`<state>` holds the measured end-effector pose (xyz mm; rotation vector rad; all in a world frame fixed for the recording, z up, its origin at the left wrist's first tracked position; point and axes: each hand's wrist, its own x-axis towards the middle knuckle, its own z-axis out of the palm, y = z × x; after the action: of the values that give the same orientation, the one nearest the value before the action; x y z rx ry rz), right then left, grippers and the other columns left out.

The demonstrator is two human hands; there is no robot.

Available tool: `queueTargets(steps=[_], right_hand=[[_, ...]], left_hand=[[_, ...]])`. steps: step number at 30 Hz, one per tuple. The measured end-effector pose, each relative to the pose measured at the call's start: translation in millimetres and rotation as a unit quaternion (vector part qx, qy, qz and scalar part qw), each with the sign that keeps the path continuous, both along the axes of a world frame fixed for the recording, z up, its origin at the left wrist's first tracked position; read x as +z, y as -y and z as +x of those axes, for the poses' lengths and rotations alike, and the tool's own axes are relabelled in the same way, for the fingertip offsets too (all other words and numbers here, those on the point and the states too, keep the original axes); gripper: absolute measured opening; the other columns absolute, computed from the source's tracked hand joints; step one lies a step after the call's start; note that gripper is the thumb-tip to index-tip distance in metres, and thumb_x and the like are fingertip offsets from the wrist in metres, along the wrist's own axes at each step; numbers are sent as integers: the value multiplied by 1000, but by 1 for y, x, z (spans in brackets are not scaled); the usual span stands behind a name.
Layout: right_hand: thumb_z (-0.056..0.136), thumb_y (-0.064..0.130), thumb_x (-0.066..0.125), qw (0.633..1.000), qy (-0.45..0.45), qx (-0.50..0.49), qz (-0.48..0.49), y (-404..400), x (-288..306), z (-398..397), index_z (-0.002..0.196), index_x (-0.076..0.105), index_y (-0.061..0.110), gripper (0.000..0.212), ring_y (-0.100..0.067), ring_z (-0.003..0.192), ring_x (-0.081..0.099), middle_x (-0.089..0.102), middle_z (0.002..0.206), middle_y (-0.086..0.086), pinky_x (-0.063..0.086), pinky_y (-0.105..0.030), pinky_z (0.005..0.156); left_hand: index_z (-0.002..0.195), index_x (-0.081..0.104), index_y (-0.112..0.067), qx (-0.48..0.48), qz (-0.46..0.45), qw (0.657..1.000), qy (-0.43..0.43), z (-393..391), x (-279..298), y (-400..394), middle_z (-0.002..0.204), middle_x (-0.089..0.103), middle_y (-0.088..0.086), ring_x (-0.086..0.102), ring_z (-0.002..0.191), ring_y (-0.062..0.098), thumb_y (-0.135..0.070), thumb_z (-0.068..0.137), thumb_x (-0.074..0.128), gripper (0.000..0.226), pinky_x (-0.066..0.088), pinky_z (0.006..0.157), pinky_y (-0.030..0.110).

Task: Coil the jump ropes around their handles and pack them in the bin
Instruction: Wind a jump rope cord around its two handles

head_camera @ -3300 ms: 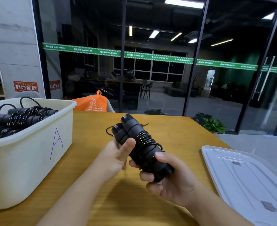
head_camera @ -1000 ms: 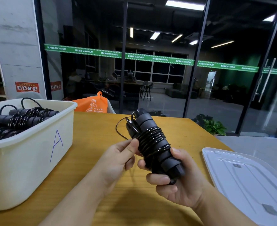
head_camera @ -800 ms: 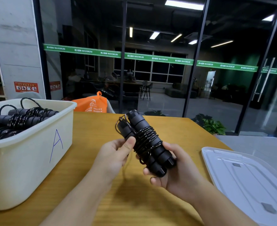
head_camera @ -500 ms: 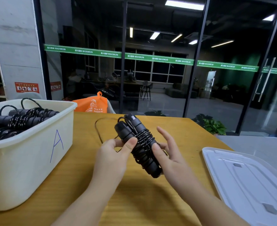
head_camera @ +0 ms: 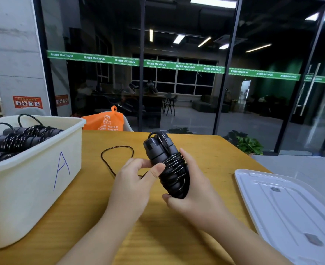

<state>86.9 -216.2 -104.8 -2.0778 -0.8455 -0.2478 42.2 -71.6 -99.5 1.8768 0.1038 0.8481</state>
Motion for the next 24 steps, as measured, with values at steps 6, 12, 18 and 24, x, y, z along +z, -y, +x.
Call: queueTargets(steps=[6, 12, 18, 24], right_hand=[[72, 3, 73, 977, -160, 82, 110, 4, 10, -3, 131, 36, 47, 82, -4, 63, 58, 65, 78, 17, 47, -20, 57], [59, 19, 66, 926, -306, 136, 174, 5, 13, -1, 115, 60, 40, 60, -16, 67, 53, 63, 83, 0, 38, -30, 53], [47, 28, 66, 836, -432, 227, 252, 1, 8, -5, 105, 64, 17, 59, -13, 53, 46, 63, 86, -7, 25, -19, 41], [35, 27, 83, 741, -517, 306, 298, 4, 5, -1, 94, 67, 4, 65, -14, 47, 45, 64, 87, -14, 29, -18, 39]], left_hand=[[77, 63, -36, -67, -10, 998, 20, 3, 1, -7, 90, 60, -40, 57, 81, -14, -36, 80, 57, 7, 39, 68, 3], [84, 69, -30, -96, -84, 992, 17, 3, -2, -11, 74, 65, -24, 45, 48, 1, -35, 85, 53, 16, 39, 56, 9], [98, 54, -20, -85, -133, 987, 5, 7, 0, -12, 63, 53, -7, 43, 46, 2, -52, 71, 49, 42, 38, 56, 21], [82, 60, -25, -168, -123, 976, -71, 6, -3, -14, 50, 47, -1, 42, 46, 7, -87, 64, 43, 67, 32, 61, 29]])
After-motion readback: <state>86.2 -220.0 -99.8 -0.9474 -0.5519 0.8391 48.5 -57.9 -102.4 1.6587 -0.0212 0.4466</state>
